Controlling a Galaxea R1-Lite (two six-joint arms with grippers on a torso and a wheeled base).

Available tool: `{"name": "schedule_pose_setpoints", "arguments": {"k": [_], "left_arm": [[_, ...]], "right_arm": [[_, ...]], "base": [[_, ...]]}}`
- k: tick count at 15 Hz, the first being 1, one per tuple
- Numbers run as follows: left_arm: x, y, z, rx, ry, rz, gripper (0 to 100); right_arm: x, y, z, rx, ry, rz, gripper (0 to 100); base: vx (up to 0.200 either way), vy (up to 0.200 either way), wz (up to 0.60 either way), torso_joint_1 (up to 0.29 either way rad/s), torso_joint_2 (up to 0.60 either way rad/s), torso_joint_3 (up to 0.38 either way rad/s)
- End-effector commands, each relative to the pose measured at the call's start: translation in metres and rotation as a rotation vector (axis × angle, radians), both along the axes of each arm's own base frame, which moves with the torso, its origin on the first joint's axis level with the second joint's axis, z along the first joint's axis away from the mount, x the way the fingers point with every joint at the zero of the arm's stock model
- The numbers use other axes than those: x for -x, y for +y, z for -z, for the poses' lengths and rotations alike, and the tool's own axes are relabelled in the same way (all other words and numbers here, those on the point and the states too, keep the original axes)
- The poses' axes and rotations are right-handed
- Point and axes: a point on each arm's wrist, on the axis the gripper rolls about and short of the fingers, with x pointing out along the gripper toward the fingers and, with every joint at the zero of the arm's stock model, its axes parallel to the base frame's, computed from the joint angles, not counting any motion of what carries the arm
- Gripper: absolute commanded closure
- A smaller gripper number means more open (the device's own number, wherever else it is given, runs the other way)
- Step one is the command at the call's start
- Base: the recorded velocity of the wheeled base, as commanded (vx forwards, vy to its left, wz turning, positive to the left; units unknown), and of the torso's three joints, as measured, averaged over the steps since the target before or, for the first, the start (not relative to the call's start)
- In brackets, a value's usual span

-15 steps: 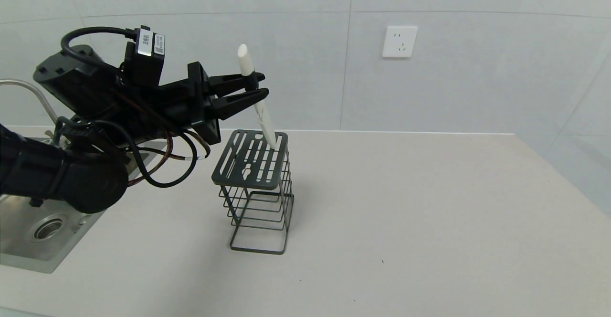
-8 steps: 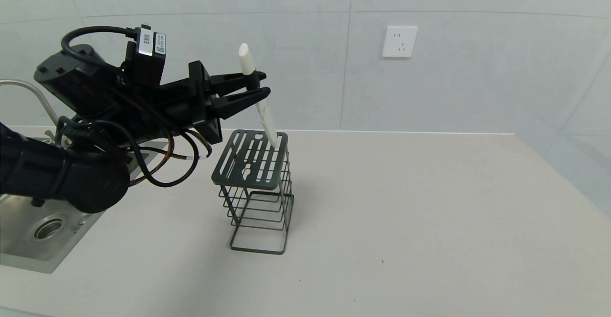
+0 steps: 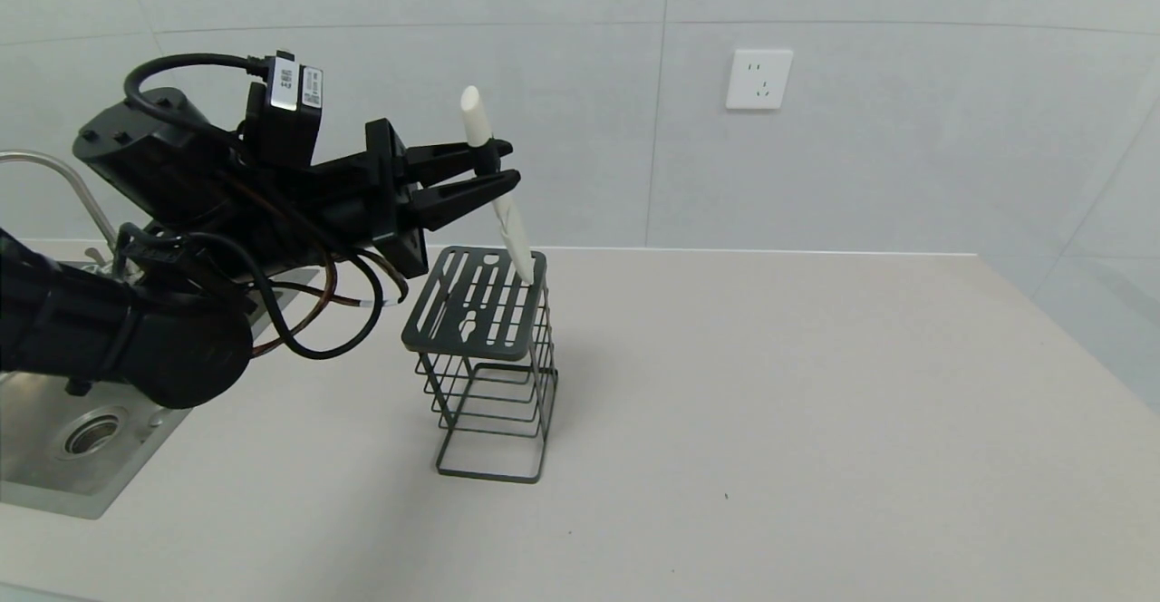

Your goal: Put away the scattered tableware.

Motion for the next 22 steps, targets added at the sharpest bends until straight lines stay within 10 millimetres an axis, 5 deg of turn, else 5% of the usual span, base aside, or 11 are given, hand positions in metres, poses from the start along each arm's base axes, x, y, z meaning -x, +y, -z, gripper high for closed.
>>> {"name": "schedule_pose_setpoints", "arguments": {"k": [1,22], "left_arm": [[-0.001,0.001,0.000,0.000,-0.002,-0.003,100],[-0.014,-0.002,0.025,0.000,0.083,-0.063,100]], "right_arm": [[0.000,0.000,0.000,0.001,0.002,-0.001,100],[0.000,0.000,0.000,0.001,0.002,-0.001,100]], "base": [[0.000,0.000,0.00,0.000,0.00,0.000],[0.000,0.000,0.00,0.000,0.00,0.000]]}}
